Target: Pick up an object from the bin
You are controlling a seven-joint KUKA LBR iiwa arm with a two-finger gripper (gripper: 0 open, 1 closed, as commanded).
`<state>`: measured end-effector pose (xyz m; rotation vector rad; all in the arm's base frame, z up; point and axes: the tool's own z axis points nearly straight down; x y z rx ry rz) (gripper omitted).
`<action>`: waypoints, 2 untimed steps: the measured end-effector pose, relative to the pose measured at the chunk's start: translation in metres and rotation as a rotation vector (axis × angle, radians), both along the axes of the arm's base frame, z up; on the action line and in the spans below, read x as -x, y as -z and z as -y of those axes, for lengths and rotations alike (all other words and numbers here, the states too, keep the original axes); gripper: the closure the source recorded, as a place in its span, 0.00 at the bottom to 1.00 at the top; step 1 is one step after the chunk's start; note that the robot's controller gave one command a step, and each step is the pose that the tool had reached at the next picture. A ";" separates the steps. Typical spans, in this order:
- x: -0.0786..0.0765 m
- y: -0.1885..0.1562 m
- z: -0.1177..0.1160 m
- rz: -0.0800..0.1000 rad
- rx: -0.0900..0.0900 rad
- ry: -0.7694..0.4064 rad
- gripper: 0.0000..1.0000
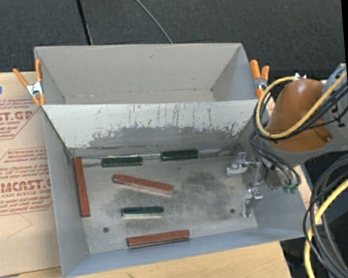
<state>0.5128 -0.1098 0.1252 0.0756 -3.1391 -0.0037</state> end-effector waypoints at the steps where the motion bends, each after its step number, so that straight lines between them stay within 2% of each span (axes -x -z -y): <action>1: 0.004 0.027 -0.031 0.004 0.003 -0.052 0.00; 2: -0.003 0.052 -0.058 0.006 0.002 0.007 0.00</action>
Offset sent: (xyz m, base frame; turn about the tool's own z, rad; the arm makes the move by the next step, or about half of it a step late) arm 0.0036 0.0604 -0.0552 0.0059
